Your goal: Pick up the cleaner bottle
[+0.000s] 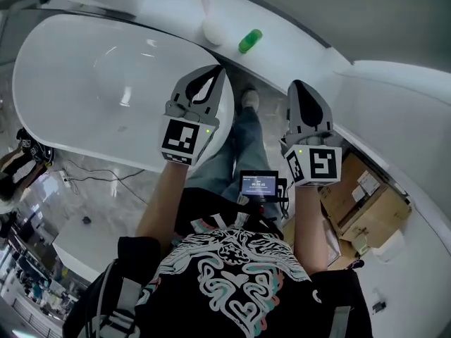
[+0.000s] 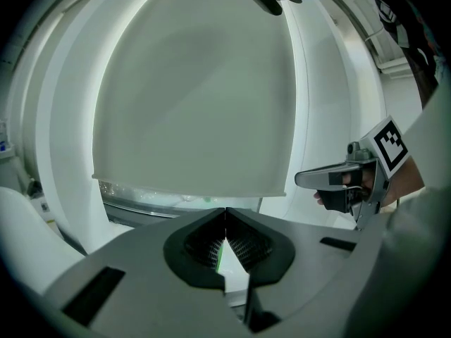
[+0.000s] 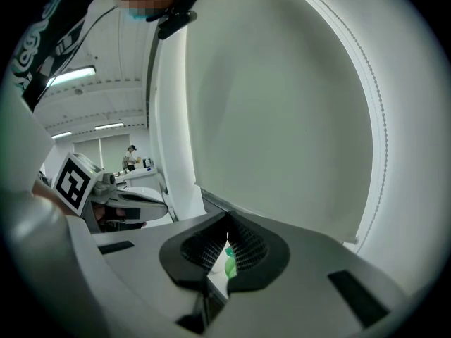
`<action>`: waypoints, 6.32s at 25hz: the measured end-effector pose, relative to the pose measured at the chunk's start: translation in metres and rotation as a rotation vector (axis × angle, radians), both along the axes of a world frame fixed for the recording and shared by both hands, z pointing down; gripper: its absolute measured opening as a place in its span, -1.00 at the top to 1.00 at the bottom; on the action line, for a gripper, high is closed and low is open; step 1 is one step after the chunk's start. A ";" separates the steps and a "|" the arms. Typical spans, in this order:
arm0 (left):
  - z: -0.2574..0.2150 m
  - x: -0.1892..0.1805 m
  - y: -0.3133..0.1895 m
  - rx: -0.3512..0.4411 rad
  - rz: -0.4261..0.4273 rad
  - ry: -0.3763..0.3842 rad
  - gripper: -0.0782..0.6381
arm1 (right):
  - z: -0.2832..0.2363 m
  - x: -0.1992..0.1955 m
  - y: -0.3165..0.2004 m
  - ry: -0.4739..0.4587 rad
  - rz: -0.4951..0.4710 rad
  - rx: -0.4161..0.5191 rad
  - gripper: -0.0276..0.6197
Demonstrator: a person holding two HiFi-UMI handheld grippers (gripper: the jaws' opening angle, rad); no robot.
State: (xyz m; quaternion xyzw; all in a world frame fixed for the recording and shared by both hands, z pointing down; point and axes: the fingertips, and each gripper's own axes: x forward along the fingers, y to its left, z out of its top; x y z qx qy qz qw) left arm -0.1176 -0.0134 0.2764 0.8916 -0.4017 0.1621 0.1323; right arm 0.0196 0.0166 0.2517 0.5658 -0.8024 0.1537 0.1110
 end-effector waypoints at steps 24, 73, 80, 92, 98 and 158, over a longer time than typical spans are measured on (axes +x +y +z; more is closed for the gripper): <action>0.082 0.010 -0.015 -0.045 0.013 -0.013 0.73 | 0.095 0.002 -0.011 0.007 -0.018 -0.067 0.83; 0.247 0.039 -0.057 -0.113 -0.005 -0.063 0.73 | 0.227 0.021 -0.056 0.017 -0.013 -0.149 0.83; 0.257 0.044 -0.060 -0.122 -0.015 -0.035 0.73 | 0.241 0.022 -0.062 0.007 -0.025 -0.164 0.83; 0.266 0.054 -0.066 -0.093 -0.010 -0.053 0.71 | 0.257 0.023 -0.071 -0.008 -0.051 -0.174 0.83; 0.271 0.067 -0.068 -0.086 -0.003 -0.055 0.34 | 0.259 0.030 -0.076 -0.015 -0.049 -0.182 0.83; 0.324 0.118 -0.137 0.003 -0.029 -0.161 0.18 | 0.292 0.063 -0.085 -0.027 0.020 -0.216 0.83</action>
